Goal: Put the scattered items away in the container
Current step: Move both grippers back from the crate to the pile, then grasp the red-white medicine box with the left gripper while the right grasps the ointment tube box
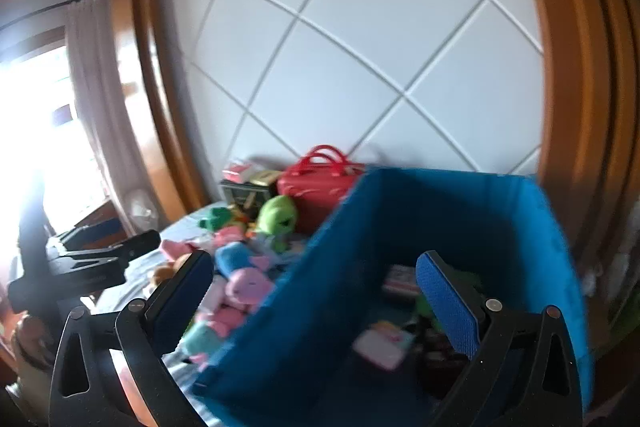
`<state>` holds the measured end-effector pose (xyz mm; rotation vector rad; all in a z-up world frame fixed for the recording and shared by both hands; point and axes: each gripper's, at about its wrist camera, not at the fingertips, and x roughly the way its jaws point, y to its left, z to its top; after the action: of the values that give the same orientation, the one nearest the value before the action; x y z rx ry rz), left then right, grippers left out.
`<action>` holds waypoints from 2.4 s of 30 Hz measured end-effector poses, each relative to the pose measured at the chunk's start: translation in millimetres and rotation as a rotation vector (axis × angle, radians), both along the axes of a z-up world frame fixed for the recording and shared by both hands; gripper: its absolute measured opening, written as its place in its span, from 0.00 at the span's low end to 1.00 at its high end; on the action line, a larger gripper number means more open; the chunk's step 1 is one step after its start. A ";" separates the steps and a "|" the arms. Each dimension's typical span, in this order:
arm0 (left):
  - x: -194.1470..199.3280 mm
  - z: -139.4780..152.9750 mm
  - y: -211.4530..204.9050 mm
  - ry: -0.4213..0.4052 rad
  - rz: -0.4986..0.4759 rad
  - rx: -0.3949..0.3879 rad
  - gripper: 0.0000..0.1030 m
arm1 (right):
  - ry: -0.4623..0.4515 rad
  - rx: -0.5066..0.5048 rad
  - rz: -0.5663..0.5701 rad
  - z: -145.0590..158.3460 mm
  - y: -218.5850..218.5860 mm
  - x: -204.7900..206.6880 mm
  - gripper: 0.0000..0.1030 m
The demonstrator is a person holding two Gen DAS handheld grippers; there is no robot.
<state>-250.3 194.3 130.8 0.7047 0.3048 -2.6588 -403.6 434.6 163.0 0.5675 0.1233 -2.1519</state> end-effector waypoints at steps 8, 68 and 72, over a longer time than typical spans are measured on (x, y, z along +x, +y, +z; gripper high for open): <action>69.6 -43.3 -121.4 -0.032 0.046 -0.011 0.95 | 0.003 0.000 -0.001 -17.6 -97.1 78.2 1.00; 17.5 -435.8 -198.4 -0.410 -0.194 0.142 0.95 | -0.443 0.407 -0.258 -405.5 -200.5 98.0 1.00; 23.7 -437.9 -188.3 -0.379 -0.169 0.132 1.00 | -0.406 0.399 -0.208 -415.7 -194.2 89.0 1.00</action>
<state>-226.6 5.9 -307.1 1.3043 0.3286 -2.6017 -314.6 240.5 -252.8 1.2845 0.2828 -2.1714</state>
